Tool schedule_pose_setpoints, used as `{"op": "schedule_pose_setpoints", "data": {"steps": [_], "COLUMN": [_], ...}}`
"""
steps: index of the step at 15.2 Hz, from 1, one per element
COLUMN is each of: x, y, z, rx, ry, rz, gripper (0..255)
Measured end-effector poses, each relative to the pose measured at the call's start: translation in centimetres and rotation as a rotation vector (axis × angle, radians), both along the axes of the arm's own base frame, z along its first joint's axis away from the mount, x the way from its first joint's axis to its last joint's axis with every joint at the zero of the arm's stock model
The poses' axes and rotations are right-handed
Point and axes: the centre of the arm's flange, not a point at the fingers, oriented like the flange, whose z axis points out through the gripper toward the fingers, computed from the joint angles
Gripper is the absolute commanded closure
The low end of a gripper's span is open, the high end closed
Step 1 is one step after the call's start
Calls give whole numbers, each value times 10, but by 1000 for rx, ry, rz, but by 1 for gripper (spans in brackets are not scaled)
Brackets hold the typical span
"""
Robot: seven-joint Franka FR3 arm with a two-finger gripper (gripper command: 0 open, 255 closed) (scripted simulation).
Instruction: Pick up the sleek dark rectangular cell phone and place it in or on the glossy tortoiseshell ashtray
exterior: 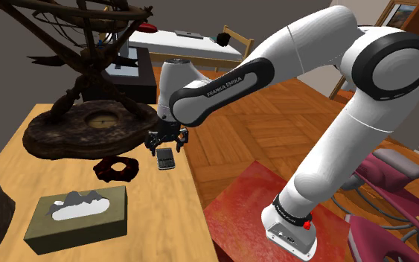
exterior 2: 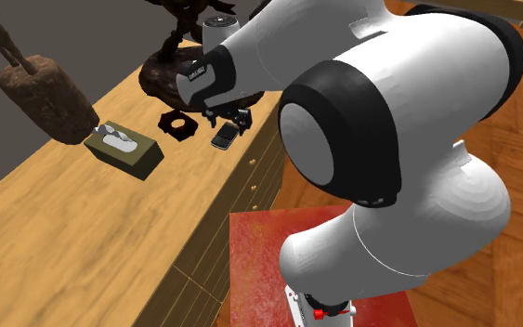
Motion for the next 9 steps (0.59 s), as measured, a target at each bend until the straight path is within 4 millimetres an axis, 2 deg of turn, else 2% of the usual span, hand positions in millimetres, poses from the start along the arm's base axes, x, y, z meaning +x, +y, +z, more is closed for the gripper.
{"op": "schedule_pose_setpoints", "data": {"steps": [3, 9], "x": [1, 0], "y": [3, 3], "z": [-15, -19], "rx": [0, 0], "ry": [1, 0], "rz": [0, -1], "gripper": [0, 0]}}
